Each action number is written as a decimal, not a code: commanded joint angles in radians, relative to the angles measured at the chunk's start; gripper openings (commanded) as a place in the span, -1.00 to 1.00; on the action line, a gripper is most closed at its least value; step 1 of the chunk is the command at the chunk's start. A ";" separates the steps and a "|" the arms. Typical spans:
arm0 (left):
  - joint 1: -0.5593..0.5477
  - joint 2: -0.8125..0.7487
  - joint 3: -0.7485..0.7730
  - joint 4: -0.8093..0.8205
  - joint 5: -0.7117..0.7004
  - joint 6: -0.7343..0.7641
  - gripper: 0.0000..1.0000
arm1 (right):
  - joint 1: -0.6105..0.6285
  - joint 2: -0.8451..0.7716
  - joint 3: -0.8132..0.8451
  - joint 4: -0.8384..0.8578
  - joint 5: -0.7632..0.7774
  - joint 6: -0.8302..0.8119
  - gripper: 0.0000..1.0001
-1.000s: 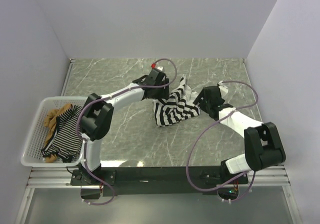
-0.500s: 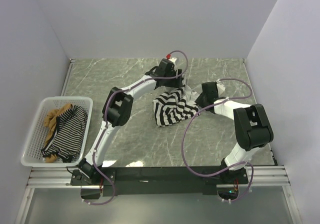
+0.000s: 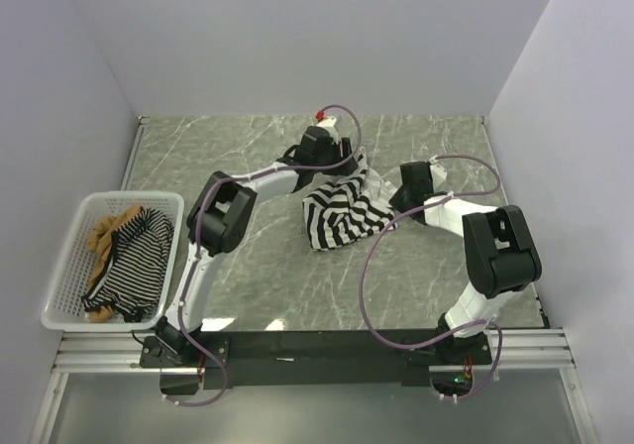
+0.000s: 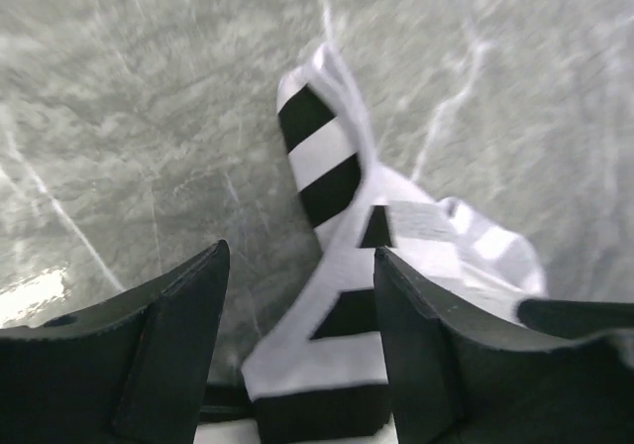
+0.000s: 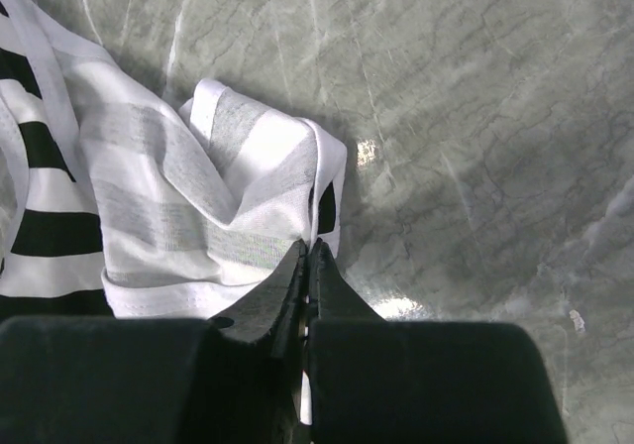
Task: Fold and stack the tank tops
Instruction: Flatten the tank top out
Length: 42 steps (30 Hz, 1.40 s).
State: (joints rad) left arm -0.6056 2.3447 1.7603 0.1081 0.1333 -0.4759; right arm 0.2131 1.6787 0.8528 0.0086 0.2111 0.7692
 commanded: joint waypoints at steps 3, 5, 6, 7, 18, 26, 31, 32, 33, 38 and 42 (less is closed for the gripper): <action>-0.003 -0.131 -0.044 0.242 0.015 -0.035 0.31 | -0.009 -0.024 0.043 0.011 0.017 -0.014 -1.00; -0.006 -0.093 0.057 0.196 0.043 -0.026 0.34 | -0.009 -0.025 0.052 0.001 0.017 -0.016 -1.00; -0.008 -0.046 0.094 0.142 0.052 -0.011 0.34 | -0.008 -0.027 0.055 0.001 0.016 -0.016 -1.00; -0.011 -0.024 0.128 0.118 0.052 -0.006 0.32 | -0.009 -0.030 0.055 -0.001 0.017 -0.018 -1.00; -0.086 0.152 0.286 -0.008 -0.106 0.118 0.26 | -0.009 -0.017 0.071 -0.001 -0.003 -0.021 -1.00; -0.094 0.114 0.203 0.037 -0.190 0.105 -0.09 | -0.009 -0.037 0.074 -0.021 0.005 -0.031 -1.00; -0.094 0.053 0.168 0.051 -0.248 0.111 -0.99 | -0.011 -0.071 0.094 -0.048 0.033 -0.053 -1.00; -0.094 0.004 0.156 0.054 -0.277 0.120 -0.99 | -0.009 -0.085 0.097 -0.053 0.042 -0.056 -1.00; -0.094 -0.025 0.137 0.062 -0.291 0.128 -0.99 | -0.009 -0.118 0.104 -0.068 0.050 -0.060 -1.00; -0.089 -0.311 0.016 0.108 -0.368 0.178 -0.99 | -0.011 -0.258 0.173 -0.142 0.103 -0.114 -1.00; -0.091 -0.553 -0.073 0.120 -0.411 0.206 -0.99 | -0.008 -0.451 0.277 -0.203 0.106 -0.188 -1.00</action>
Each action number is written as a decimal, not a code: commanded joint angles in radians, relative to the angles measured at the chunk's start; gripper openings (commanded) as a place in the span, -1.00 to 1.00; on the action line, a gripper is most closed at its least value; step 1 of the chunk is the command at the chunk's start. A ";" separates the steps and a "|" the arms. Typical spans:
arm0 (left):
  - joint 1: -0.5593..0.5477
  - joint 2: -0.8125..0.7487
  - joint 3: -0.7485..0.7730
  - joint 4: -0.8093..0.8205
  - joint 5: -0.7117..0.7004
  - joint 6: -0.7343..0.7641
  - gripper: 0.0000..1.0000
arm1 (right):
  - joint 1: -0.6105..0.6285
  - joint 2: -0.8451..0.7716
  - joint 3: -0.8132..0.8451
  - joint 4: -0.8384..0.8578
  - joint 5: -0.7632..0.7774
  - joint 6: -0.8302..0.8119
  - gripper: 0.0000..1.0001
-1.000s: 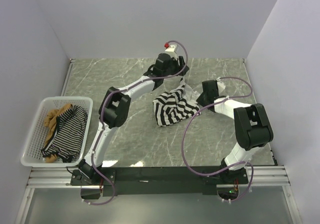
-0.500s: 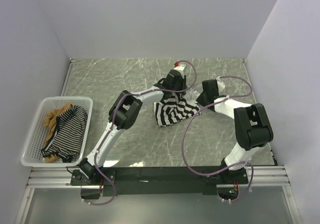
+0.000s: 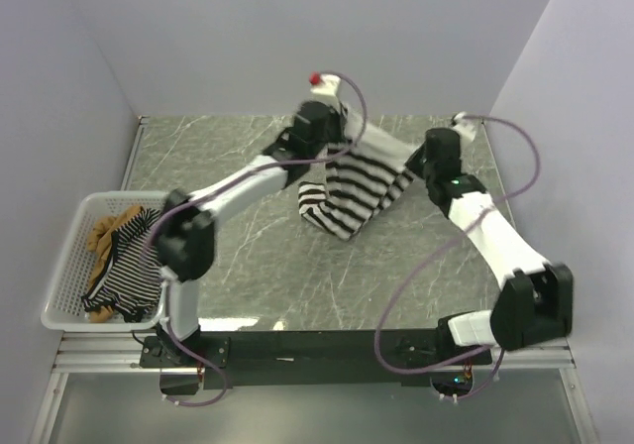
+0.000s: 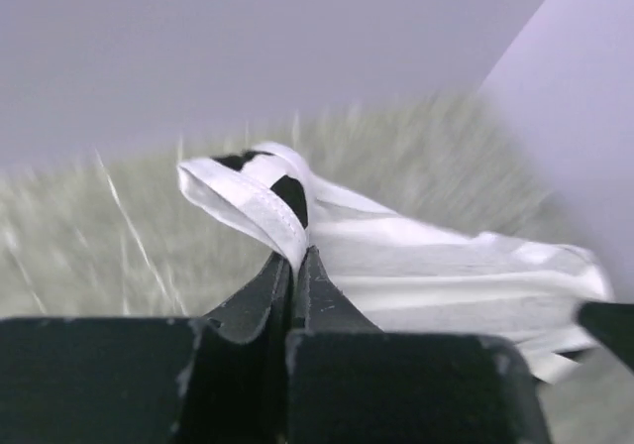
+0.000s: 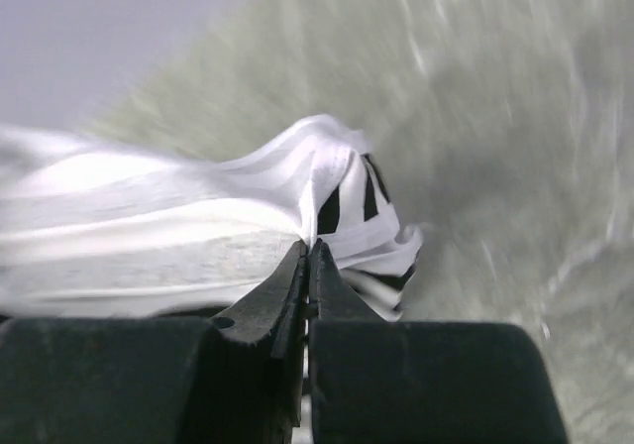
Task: Fold and stack the tank tops
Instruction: Flatten the tank top out
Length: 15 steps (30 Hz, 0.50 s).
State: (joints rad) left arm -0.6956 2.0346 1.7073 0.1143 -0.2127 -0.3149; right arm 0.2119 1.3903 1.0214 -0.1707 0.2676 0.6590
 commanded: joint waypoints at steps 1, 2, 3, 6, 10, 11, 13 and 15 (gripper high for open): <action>-0.002 -0.295 -0.067 0.120 -0.062 0.048 -0.99 | -0.006 -0.201 0.123 -0.026 0.042 -0.111 -1.00; -0.008 -0.394 -0.092 0.128 -0.062 0.051 -0.99 | -0.008 -0.238 0.135 -0.024 0.032 -0.130 -1.00; -0.015 -0.443 -0.116 0.136 -0.056 0.056 -0.99 | -0.006 -0.307 0.164 -0.033 0.013 -0.145 -1.00; -0.056 -0.631 -0.210 0.153 -0.039 0.097 -0.99 | -0.002 -0.446 0.192 -0.023 -0.039 -0.205 -1.00; -0.172 -0.829 -0.320 0.170 -0.034 0.148 -0.99 | 0.006 -0.605 0.215 -0.035 -0.126 -0.258 -1.00; -0.194 -0.893 -0.331 0.173 -0.048 0.164 -0.99 | 0.006 -0.632 0.221 -0.038 -0.136 -0.265 -1.00; -0.232 -0.947 -0.363 0.188 -0.051 0.177 -0.99 | 0.006 -0.698 0.252 -0.055 -0.152 -0.278 -1.00; -0.275 -0.999 -0.373 0.193 -0.083 0.189 -0.99 | 0.007 -0.731 0.296 -0.072 -0.165 -0.283 -1.00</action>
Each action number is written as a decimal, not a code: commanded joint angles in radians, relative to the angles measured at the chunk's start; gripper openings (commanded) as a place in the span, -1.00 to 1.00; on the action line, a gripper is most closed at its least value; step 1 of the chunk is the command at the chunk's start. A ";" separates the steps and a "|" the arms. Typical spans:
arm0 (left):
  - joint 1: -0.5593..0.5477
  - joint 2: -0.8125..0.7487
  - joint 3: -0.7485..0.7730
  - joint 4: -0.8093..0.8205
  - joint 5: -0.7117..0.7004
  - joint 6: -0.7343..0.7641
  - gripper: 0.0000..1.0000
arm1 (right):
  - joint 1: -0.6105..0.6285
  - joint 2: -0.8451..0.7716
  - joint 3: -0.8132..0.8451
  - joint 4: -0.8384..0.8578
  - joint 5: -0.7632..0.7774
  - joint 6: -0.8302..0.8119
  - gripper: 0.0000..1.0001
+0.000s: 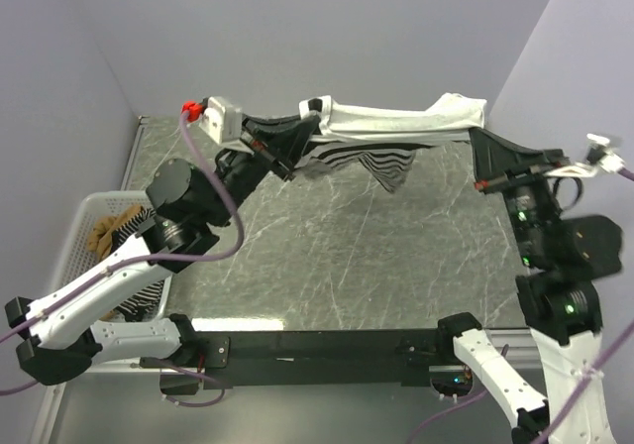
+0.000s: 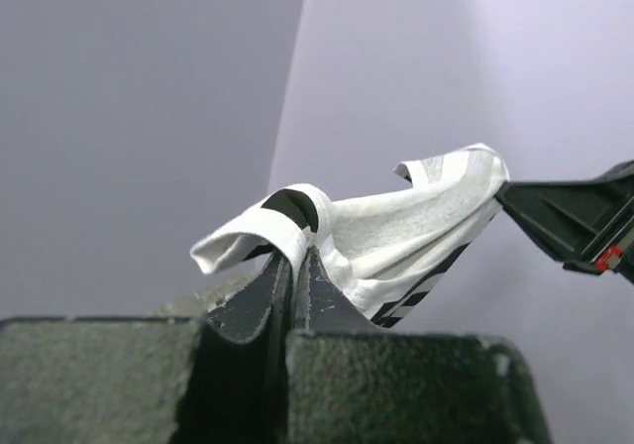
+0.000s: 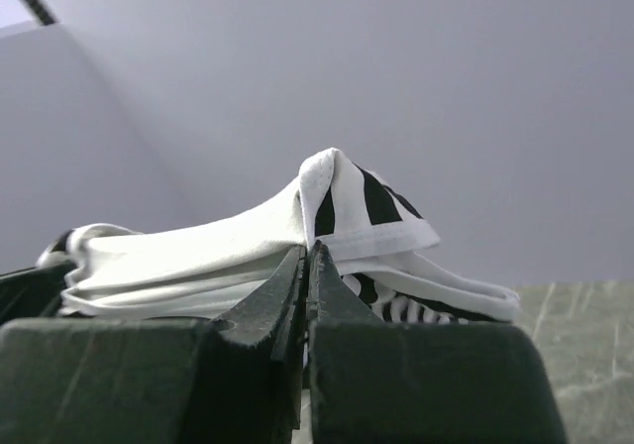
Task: Fold and stack the tank tops
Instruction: Flatten the tank top out
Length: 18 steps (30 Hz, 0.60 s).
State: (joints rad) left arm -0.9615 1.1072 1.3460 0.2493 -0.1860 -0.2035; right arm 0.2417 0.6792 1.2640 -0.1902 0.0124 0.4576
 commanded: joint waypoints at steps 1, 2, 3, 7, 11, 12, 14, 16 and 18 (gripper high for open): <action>-0.020 -0.085 -0.013 0.058 -0.115 0.076 -0.99 | -0.021 -0.021 0.070 -0.060 0.058 -0.086 -1.00; -0.019 -0.102 -0.016 0.062 -0.124 0.072 -0.99 | -0.022 -0.018 0.087 -0.066 0.046 -0.086 -1.00; -0.019 -0.107 -0.019 0.064 -0.153 0.066 -0.99 | -0.022 -0.004 0.118 -0.083 0.038 -0.086 -1.00; -0.019 -0.104 -0.027 0.068 -0.263 0.052 -0.99 | -0.022 0.039 0.135 -0.092 0.034 -0.089 -1.00; 0.053 -0.025 -0.018 0.025 -0.336 -0.006 -0.99 | -0.022 0.132 0.106 -0.085 0.014 -0.099 -1.00; 0.091 -0.006 -0.033 -0.007 -0.304 -0.045 -0.99 | -0.024 0.179 0.091 -0.063 0.002 -0.103 -1.00; 0.226 0.052 -0.068 -0.012 -0.190 -0.165 -0.99 | -0.022 0.236 0.049 -0.028 -0.003 -0.105 -1.00; 0.341 0.120 -0.107 -0.015 -0.136 -0.247 -0.99 | -0.022 0.345 -0.030 0.055 0.001 -0.117 -0.96; 0.395 0.251 -0.122 0.025 -0.073 -0.318 -0.93 | -0.025 0.496 -0.072 0.127 0.004 -0.131 -0.61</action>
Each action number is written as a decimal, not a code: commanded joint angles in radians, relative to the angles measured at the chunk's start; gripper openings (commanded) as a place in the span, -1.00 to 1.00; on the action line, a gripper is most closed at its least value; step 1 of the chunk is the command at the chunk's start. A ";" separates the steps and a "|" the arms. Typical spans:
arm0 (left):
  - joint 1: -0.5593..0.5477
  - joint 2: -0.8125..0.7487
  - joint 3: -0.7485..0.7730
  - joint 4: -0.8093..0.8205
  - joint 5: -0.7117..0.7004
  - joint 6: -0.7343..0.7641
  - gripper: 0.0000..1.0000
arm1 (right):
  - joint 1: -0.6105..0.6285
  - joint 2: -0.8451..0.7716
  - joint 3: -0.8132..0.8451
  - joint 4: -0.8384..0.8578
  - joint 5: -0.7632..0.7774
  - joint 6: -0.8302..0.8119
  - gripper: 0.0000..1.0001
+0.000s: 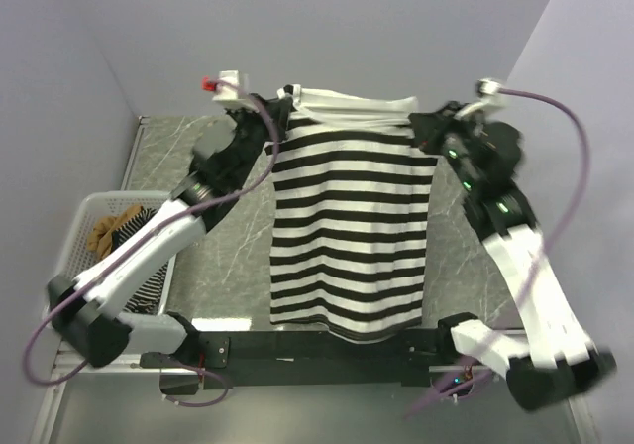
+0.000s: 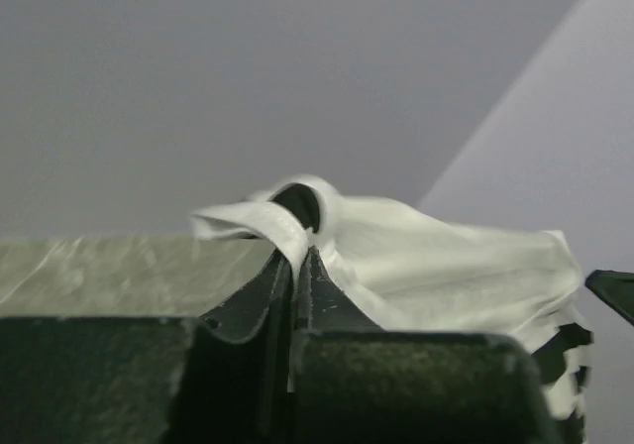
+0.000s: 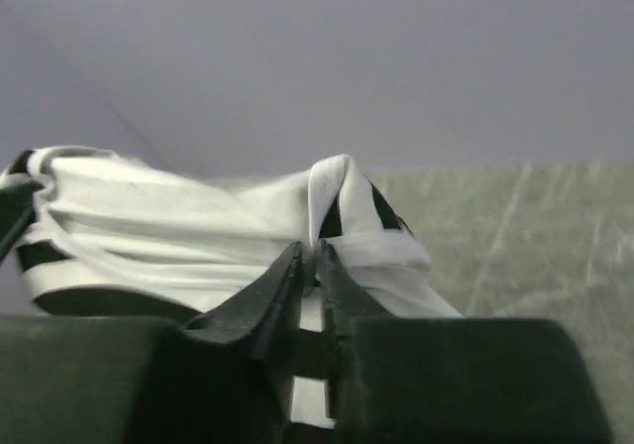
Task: Fold and stack the tank tops
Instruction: Flatten the tank top out
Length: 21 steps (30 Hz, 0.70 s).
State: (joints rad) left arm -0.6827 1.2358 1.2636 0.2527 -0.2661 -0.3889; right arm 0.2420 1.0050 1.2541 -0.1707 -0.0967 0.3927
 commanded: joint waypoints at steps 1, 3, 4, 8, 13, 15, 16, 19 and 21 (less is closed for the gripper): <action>0.159 0.175 -0.035 0.043 0.031 -0.142 -0.84 | -0.024 0.232 -0.061 0.125 0.136 -0.069 -0.39; 0.202 0.351 0.052 0.045 0.074 -0.171 -0.39 | -0.027 0.431 0.019 0.103 0.143 -0.071 0.16; 0.245 0.411 0.098 0.019 0.100 -0.183 -0.22 | -0.027 0.496 0.068 0.074 0.141 -0.060 0.25; 0.321 0.600 0.322 -0.148 0.108 -0.248 0.39 | -0.029 0.682 0.316 -0.113 0.170 -0.043 0.44; 0.319 0.483 0.318 -0.364 -0.060 -0.324 0.51 | -0.029 0.563 0.211 -0.222 0.204 0.041 0.50; 0.316 0.401 0.242 -0.510 -0.103 -0.425 0.45 | -0.017 0.465 0.047 -0.189 0.168 0.077 0.50; 0.313 0.371 0.191 -0.515 -0.079 -0.448 0.40 | -0.015 0.431 -0.019 -0.173 0.175 0.093 0.50; 0.310 0.285 -0.007 -0.465 -0.026 -0.491 0.17 | -0.013 0.362 -0.203 -0.107 0.206 0.132 0.42; 0.307 0.289 -0.088 -0.449 0.031 -0.508 -0.02 | -0.013 0.389 -0.239 -0.119 0.207 0.147 0.37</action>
State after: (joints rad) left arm -0.3717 1.4963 1.2835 -0.1589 -0.2840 -0.8192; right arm 0.2230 1.3415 1.0821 -0.3122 0.0872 0.4835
